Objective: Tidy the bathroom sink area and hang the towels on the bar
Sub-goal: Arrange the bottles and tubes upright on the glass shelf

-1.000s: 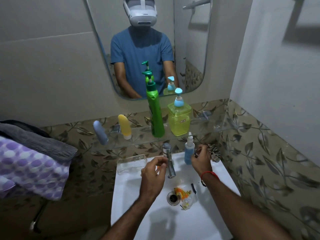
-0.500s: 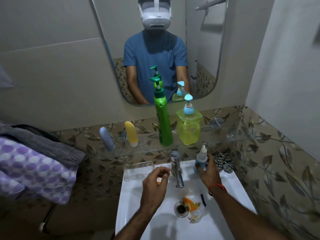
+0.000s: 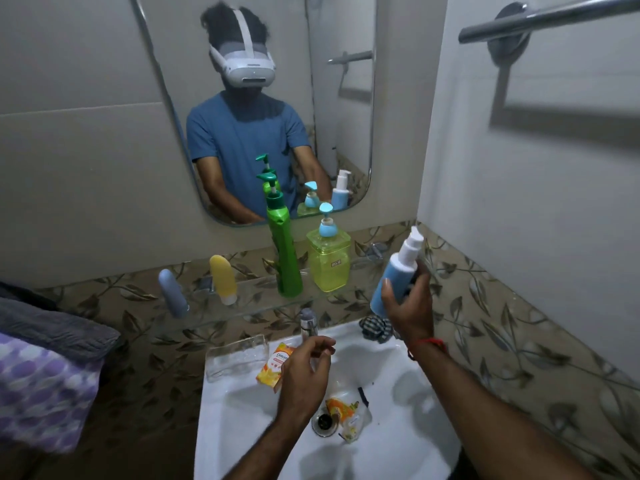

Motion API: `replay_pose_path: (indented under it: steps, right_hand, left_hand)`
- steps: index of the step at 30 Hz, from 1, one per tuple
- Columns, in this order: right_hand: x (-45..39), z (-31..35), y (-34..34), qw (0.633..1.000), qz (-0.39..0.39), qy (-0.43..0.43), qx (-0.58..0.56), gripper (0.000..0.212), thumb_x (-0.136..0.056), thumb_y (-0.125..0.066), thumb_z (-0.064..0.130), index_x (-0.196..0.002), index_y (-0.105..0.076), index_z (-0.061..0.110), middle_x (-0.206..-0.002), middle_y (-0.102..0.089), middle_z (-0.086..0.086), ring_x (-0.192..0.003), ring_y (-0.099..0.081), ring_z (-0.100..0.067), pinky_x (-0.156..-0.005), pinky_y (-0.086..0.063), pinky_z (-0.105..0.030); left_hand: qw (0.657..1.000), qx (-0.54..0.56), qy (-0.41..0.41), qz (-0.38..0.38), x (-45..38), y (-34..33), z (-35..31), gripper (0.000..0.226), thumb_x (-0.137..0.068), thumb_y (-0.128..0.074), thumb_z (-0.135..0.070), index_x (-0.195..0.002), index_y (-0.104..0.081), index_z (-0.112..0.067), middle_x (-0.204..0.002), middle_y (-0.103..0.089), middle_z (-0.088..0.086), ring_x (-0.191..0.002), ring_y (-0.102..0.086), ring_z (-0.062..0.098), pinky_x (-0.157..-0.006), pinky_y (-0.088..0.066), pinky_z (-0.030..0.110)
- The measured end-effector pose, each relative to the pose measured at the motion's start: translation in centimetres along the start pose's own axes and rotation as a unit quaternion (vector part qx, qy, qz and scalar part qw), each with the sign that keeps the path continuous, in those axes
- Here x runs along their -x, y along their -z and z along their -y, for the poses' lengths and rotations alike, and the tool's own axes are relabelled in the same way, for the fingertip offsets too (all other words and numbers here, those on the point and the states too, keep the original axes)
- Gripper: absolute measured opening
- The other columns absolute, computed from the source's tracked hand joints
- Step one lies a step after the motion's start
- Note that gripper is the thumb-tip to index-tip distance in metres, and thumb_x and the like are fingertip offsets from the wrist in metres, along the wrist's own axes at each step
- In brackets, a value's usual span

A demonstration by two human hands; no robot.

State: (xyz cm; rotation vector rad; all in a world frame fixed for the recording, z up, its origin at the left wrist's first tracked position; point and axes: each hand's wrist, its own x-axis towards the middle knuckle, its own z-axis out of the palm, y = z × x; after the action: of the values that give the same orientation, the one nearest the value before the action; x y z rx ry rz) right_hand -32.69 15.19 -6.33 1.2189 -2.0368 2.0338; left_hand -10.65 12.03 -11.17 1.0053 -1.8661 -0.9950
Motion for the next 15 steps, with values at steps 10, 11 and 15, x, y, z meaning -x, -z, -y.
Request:
replay_pose_path:
  steps: [10, 11, 15]
  right_hand:
    - [-6.8, 1.5, -2.8, 0.993, 0.062, 0.032, 0.097, 0.052, -0.091, -0.067, 0.034, -0.130, -0.041, 0.011, -0.124, -0.057, -0.017, -0.109, -0.060, -0.034, -0.089, -0.052, -0.047]
    - [-6.7, 1.4, -3.2, 0.993, 0.066, 0.033, 0.097, 0.054, -0.092, -0.066, 0.032, -0.133, -0.041, 0.009, -0.127, -0.056, -0.018, -0.112, -0.059, -0.035, -0.091, -0.050, -0.045]
    - [-6.6, 1.5, -4.5, 0.994, 0.072, 0.024, 0.084, 0.059, -0.095, -0.063, 0.027, -0.144, -0.037, 0.007, -0.137, -0.052, -0.022, -0.120, -0.054, -0.036, -0.095, -0.044, -0.039]
  left_hand:
    - [0.998, -0.011, 0.027, -0.050, 1.0, 3.5, 1.2, 0.025, -0.091, -0.063, -0.013, -0.095, -0.072, -0.036, -0.094, -0.074, -0.023, -0.092, -0.068, 0.000, -0.080, -0.054, 0.025]
    - [0.998, -0.017, 0.031, -0.061, 1.1, 4.1, 1.5, 0.023, -0.090, -0.063, -0.015, -0.095, -0.072, -0.036, -0.092, -0.073, -0.024, -0.090, -0.068, 0.000, -0.081, -0.055, 0.028]
    - [0.993, -0.022, 0.061, -0.094, 1.3, 5.9, 2.4, 0.017, -0.086, -0.059, -0.025, -0.092, -0.072, -0.034, -0.090, -0.073, -0.026, -0.088, -0.068, -0.003, -0.082, -0.056, 0.031]
